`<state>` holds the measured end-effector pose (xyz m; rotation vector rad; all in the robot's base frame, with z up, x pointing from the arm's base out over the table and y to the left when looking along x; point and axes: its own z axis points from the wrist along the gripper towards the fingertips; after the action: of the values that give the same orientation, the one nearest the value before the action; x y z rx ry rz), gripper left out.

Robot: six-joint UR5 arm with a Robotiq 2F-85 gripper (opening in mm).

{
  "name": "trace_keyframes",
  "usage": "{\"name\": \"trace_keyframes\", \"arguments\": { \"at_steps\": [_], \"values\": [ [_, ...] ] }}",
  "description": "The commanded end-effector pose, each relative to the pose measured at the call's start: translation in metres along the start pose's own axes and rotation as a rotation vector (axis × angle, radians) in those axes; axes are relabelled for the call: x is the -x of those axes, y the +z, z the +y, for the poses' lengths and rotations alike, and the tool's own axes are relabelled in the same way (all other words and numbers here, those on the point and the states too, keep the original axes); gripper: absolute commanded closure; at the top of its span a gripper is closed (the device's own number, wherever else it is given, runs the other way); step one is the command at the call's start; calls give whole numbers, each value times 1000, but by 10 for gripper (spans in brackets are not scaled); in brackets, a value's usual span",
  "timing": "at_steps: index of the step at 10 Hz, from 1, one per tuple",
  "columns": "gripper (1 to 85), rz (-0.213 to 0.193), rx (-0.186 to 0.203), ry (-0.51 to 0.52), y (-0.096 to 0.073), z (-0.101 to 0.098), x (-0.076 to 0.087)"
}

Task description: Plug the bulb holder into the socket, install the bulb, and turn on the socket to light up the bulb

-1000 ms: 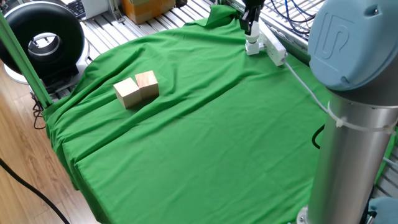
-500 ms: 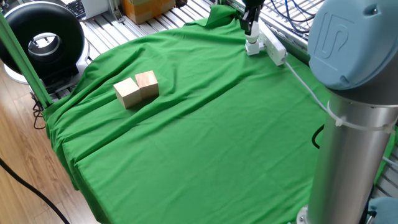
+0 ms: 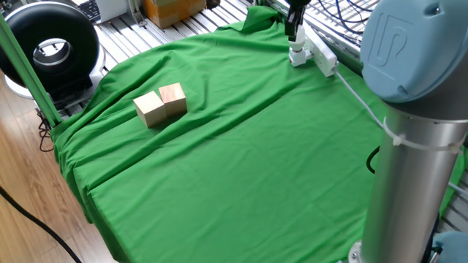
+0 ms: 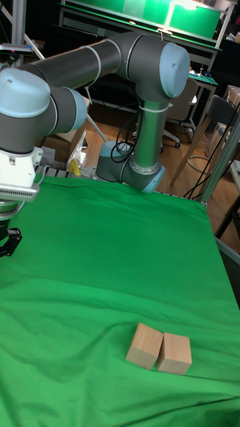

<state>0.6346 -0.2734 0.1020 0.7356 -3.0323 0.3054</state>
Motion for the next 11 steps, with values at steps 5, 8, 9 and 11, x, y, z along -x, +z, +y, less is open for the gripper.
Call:
{"name": "trace_keyframes", "arguments": {
  "at_steps": [5, 8, 9, 11],
  "values": [
    [210, -73, 174, -199, -11, 25, 13],
    [230, -112, 234, -427, -5, 37, 24],
    [230, -109, 233, -477, -4, 38, 24],
    [243, -72, 158, -576, -2, 18, 16]
  ]
}}
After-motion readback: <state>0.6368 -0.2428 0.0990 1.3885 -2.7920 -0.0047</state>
